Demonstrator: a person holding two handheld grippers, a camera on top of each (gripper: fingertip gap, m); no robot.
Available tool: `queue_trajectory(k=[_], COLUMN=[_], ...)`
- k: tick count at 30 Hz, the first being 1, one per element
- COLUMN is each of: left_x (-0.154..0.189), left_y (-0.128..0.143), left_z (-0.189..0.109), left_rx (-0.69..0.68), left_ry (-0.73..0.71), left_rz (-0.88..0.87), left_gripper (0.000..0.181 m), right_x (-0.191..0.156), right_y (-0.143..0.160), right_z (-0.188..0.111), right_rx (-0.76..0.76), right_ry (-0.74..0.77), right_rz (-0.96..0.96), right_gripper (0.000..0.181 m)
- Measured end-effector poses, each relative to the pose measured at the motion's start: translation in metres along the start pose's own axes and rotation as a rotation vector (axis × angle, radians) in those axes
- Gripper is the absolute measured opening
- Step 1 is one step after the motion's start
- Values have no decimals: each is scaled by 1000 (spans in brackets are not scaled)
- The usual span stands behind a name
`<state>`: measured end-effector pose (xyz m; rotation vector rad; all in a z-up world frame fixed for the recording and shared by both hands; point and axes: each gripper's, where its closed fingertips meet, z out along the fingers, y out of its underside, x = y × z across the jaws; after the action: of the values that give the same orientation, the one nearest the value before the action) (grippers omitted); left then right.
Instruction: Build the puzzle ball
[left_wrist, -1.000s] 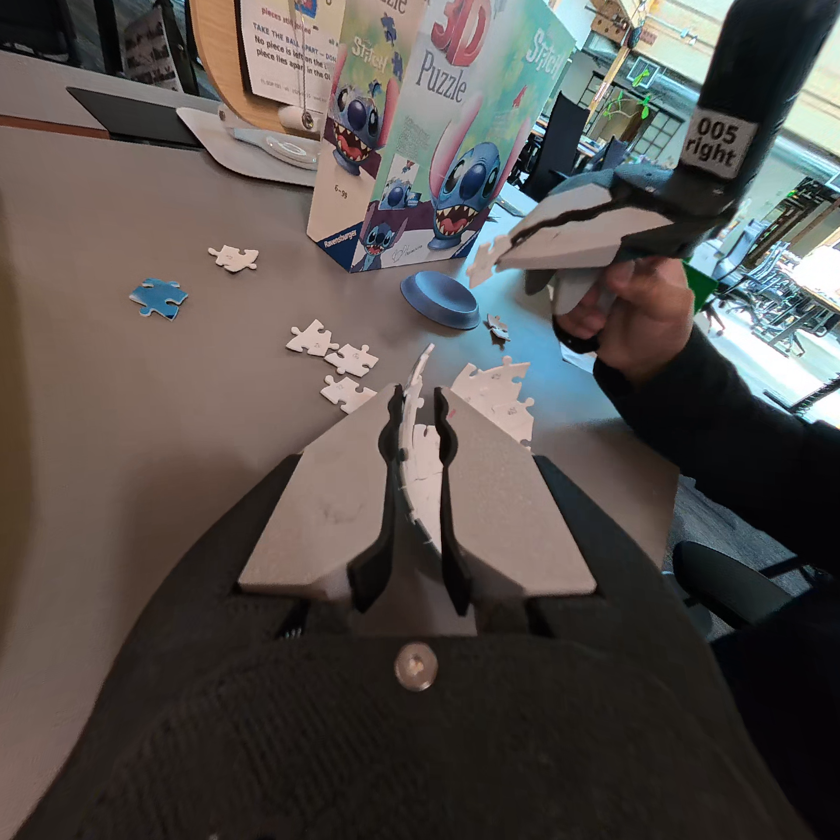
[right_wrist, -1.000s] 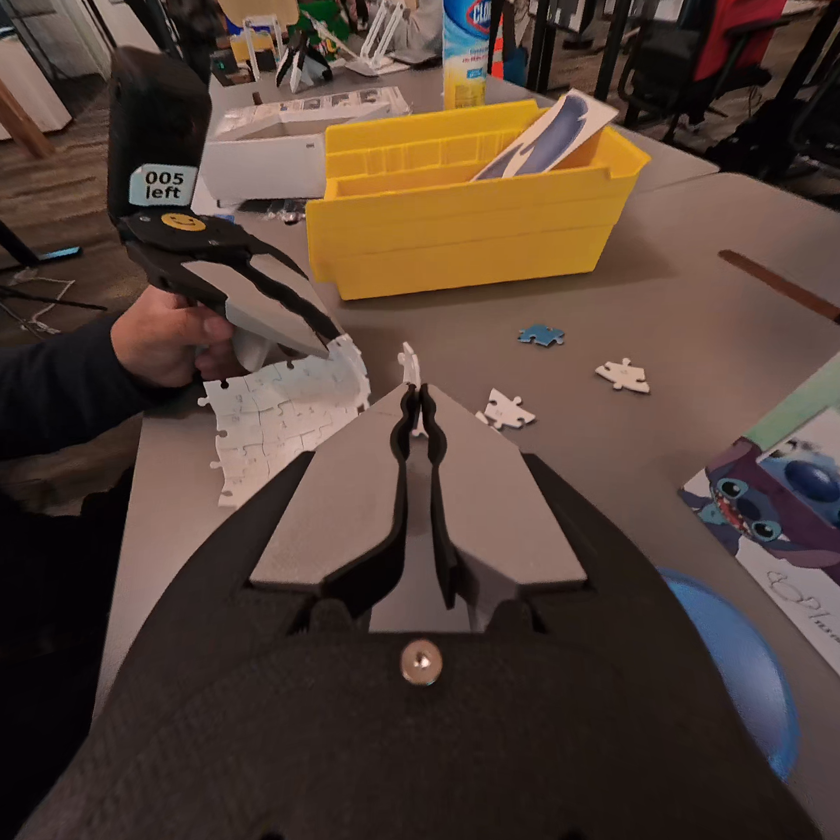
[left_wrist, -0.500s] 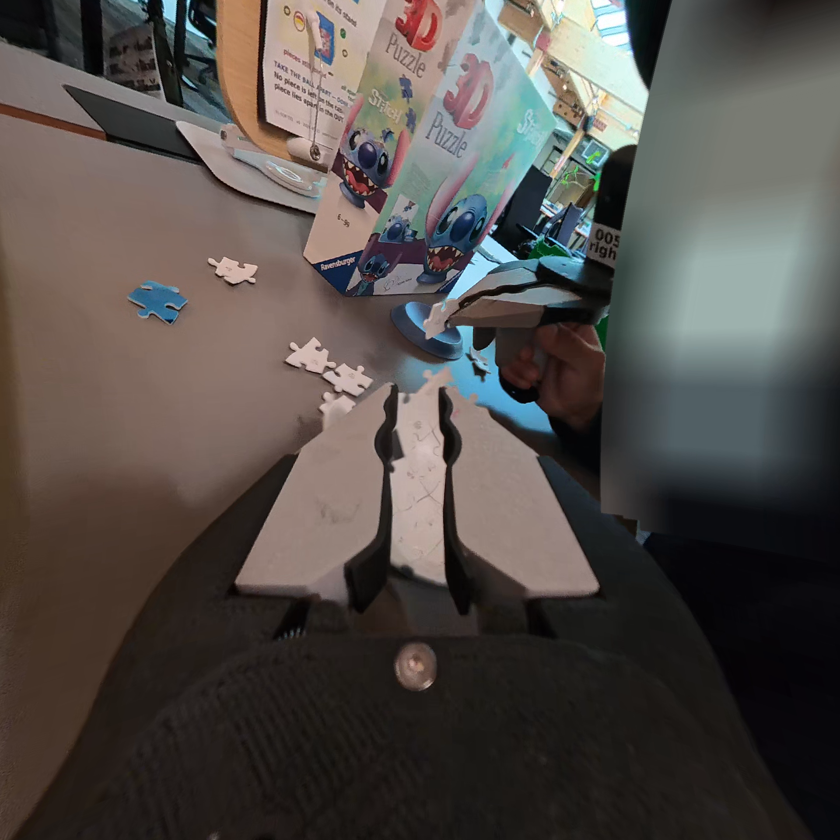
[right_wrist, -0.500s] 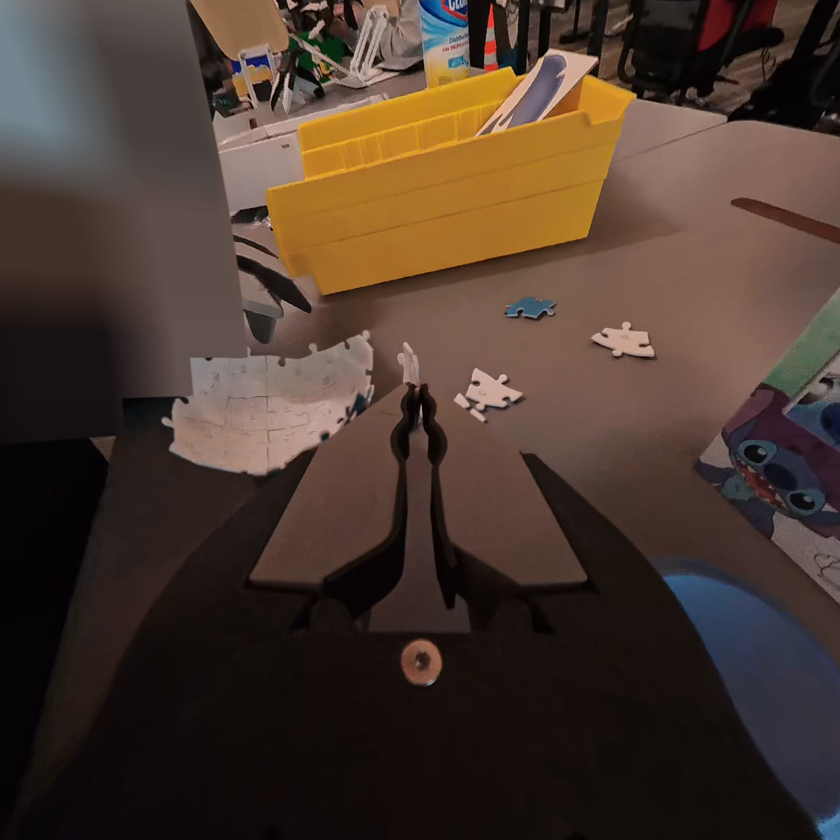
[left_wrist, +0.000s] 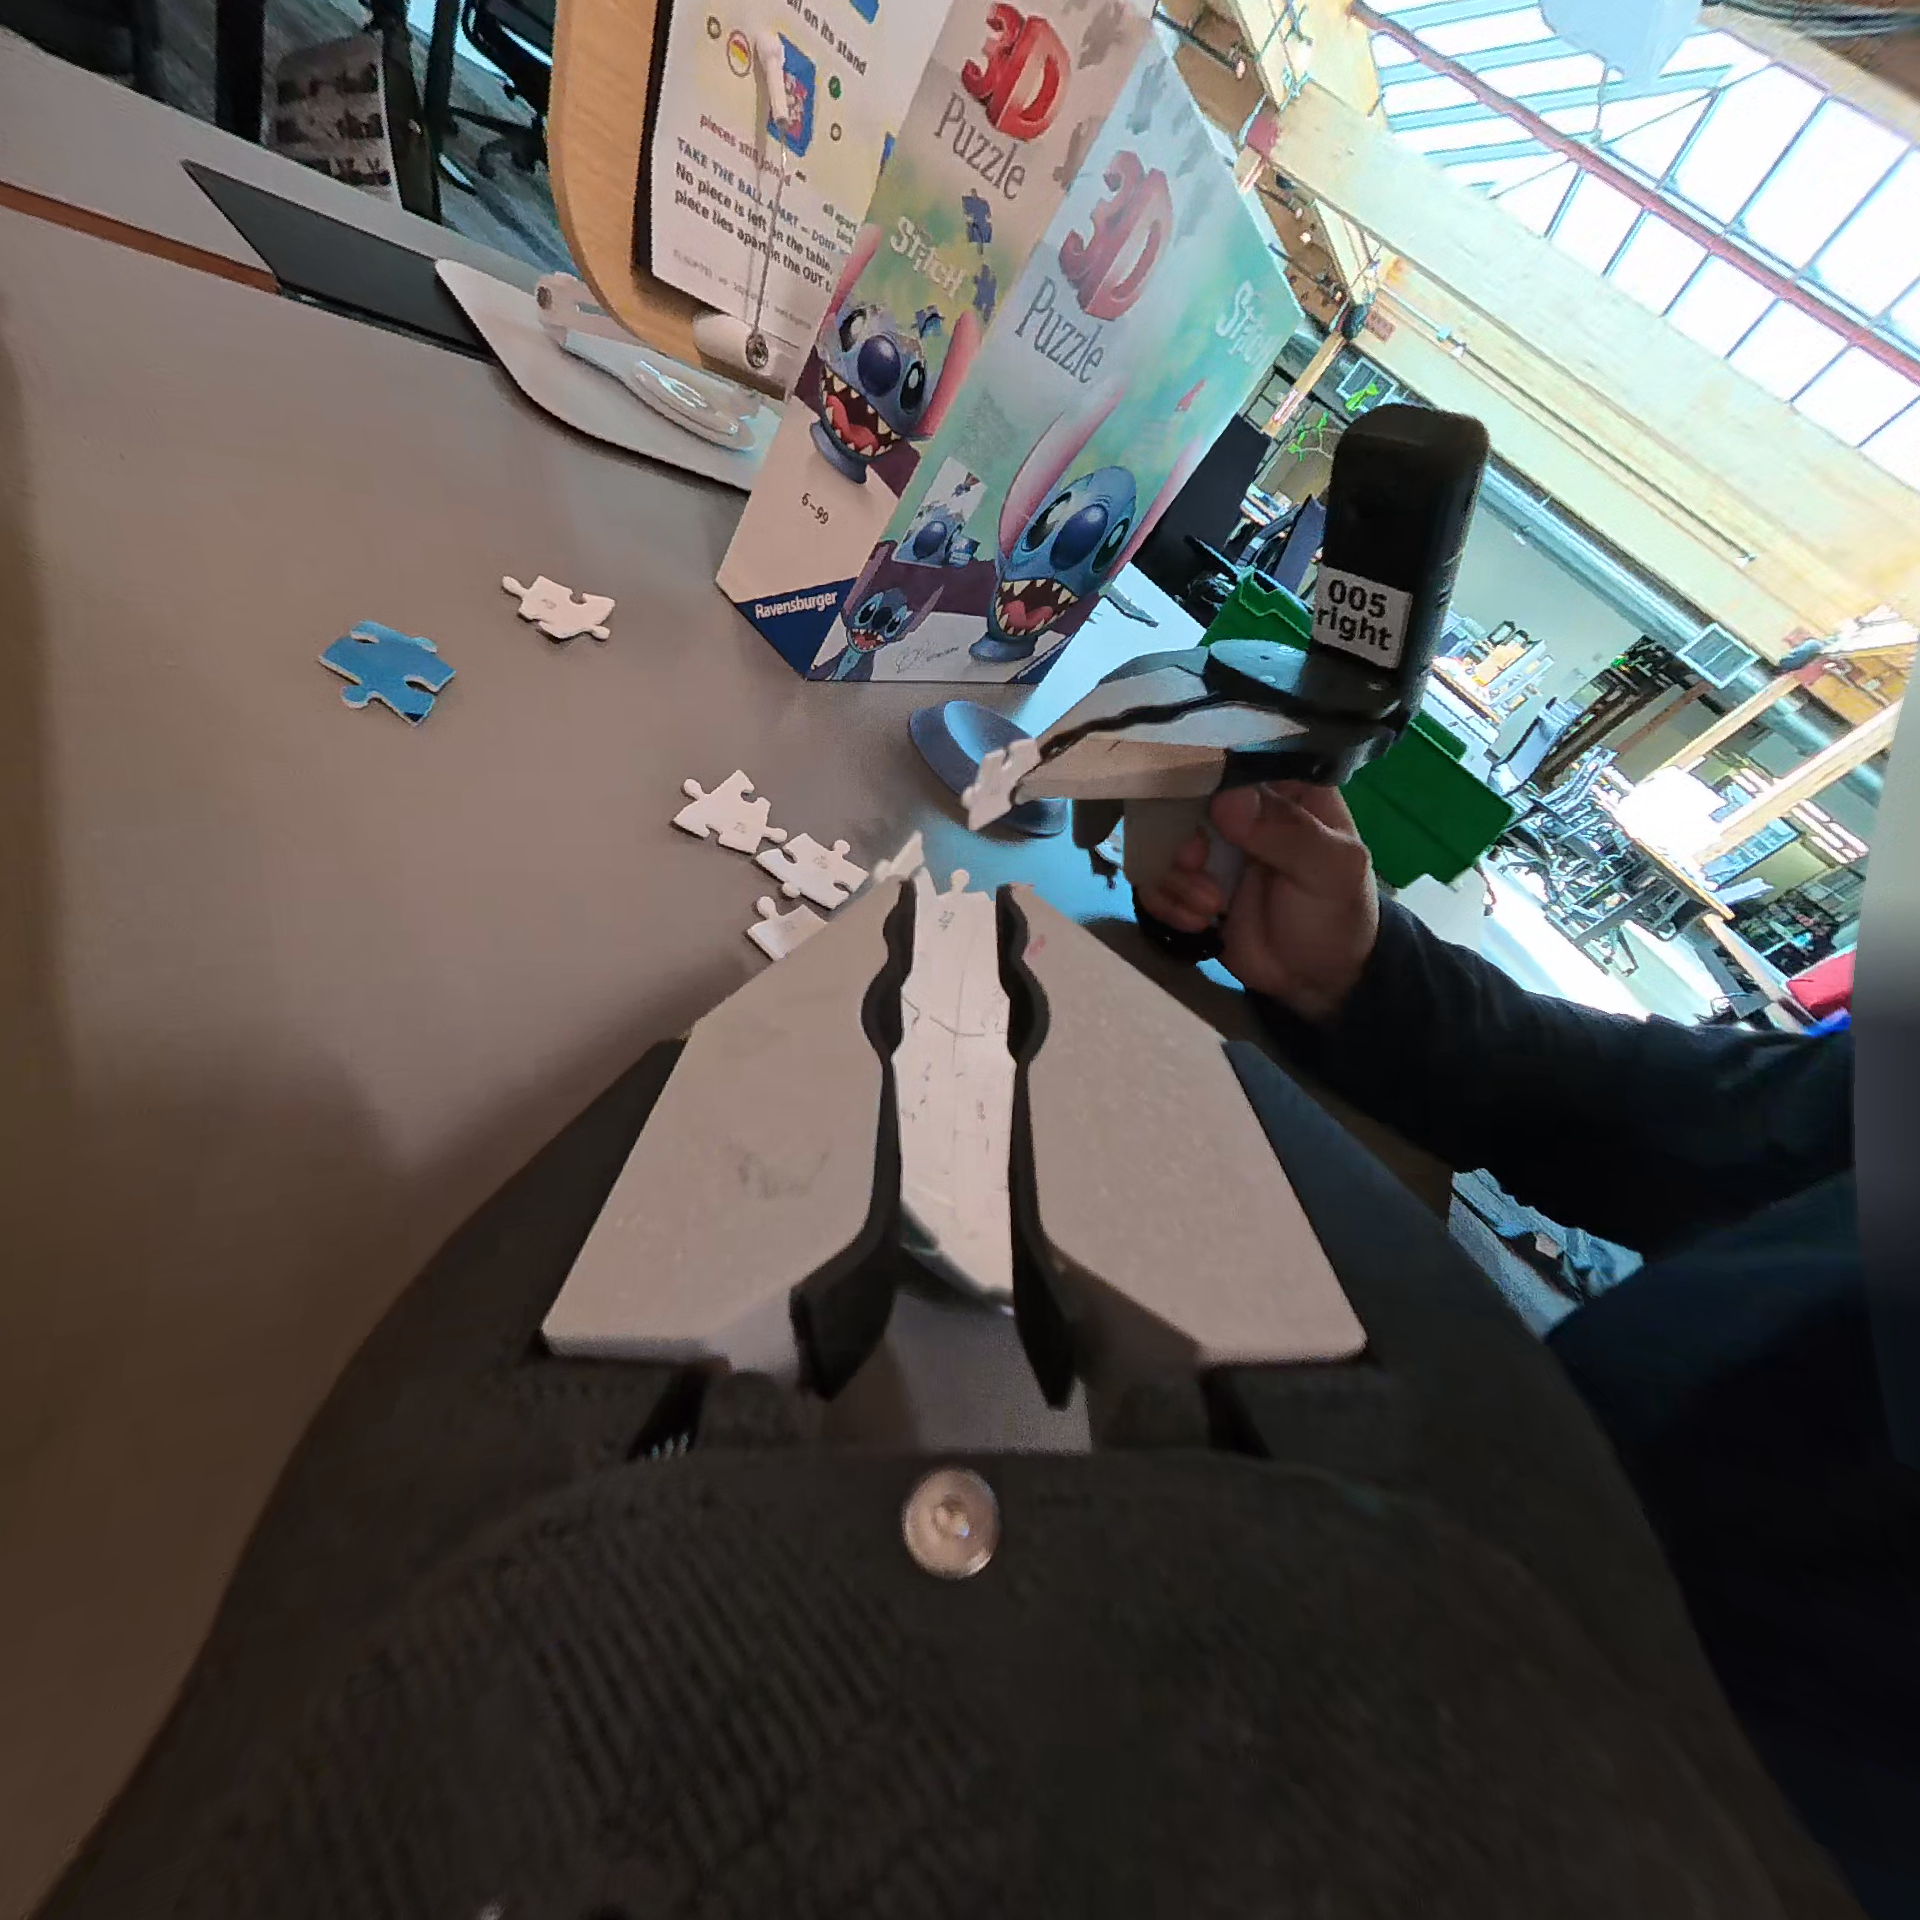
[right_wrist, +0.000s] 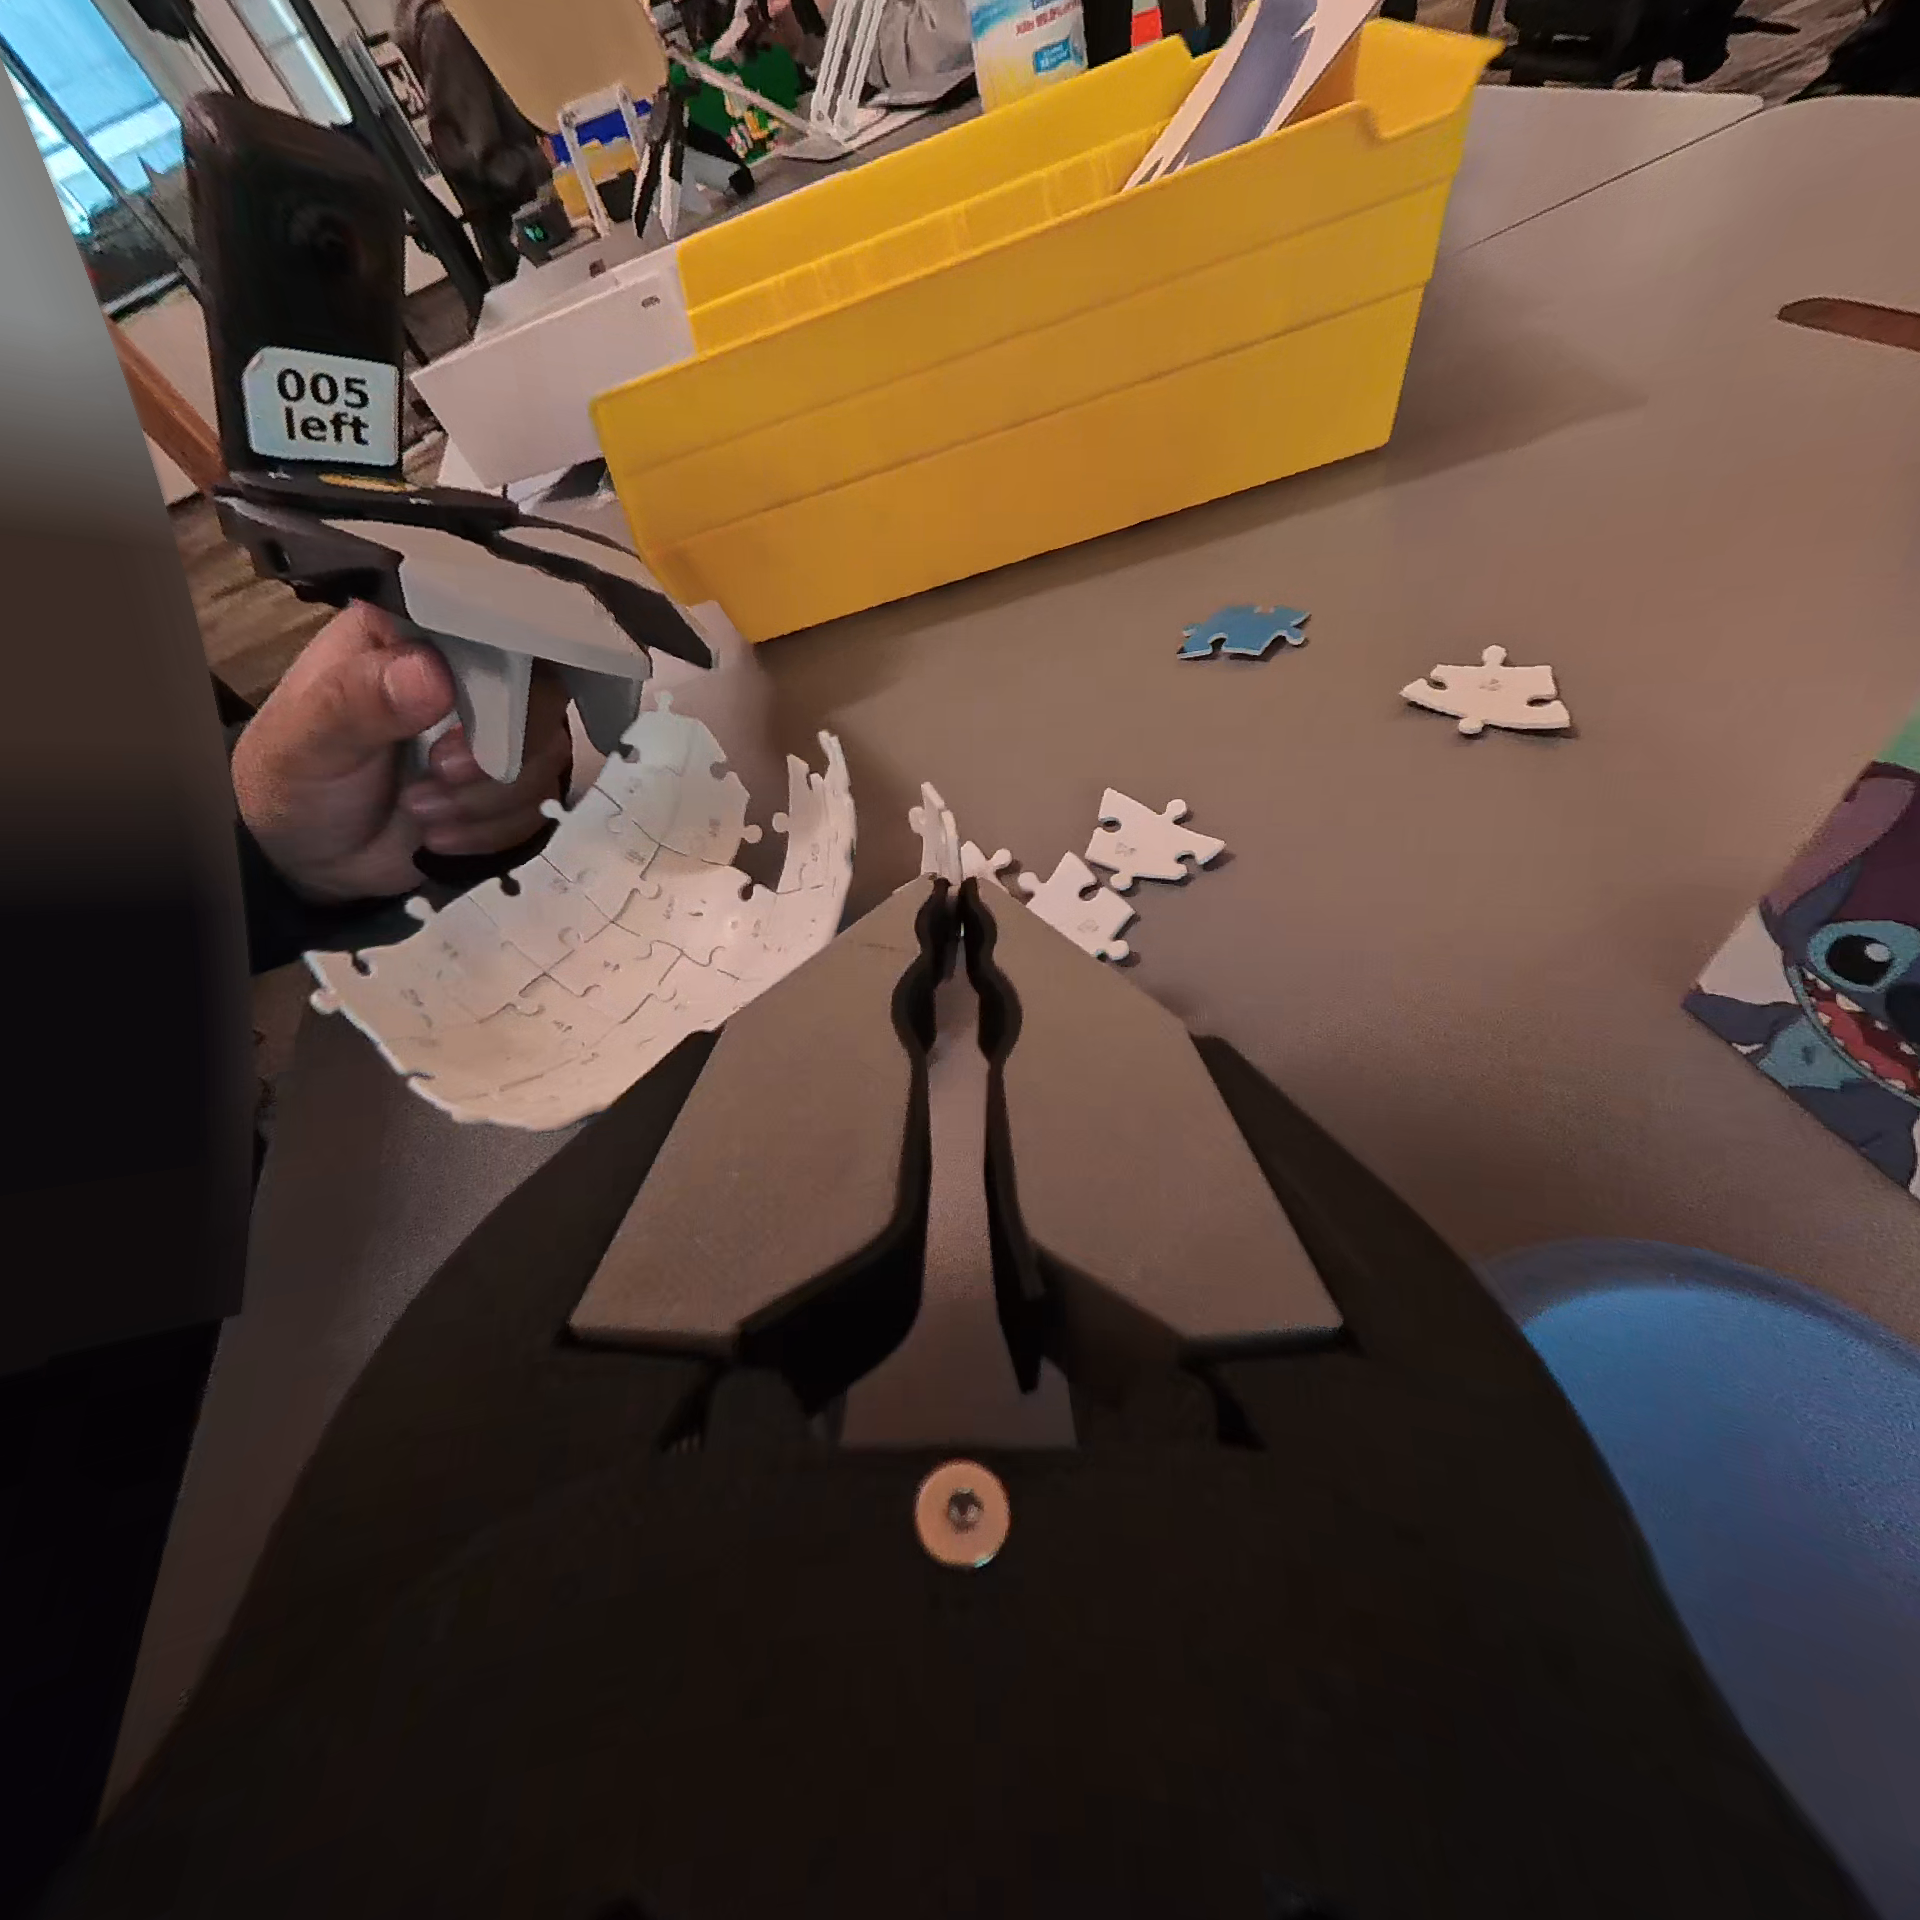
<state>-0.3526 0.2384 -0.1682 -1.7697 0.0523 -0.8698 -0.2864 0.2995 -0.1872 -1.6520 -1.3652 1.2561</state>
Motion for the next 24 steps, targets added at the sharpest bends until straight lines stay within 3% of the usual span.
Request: queue_trajectory(k=[7, 11, 24], left_x=[3, 2, -9], left_y=[-3, -10, -14], left_z=[-4, -12, -18], left_rx=[16, 67, 92], left_ry=[-26, -107, -241], left_rz=[64, 161, 243], left_gripper=[14, 11, 11], right_x=[-9, -2, 18], right_y=[-3, -6, -13], right_z=[2, -5, -29], right_rx=[12, 35, 131], right_ry=[-65, -27, 29], right_rz=[-1, -31, 17], right_gripper=[0, 0, 0])
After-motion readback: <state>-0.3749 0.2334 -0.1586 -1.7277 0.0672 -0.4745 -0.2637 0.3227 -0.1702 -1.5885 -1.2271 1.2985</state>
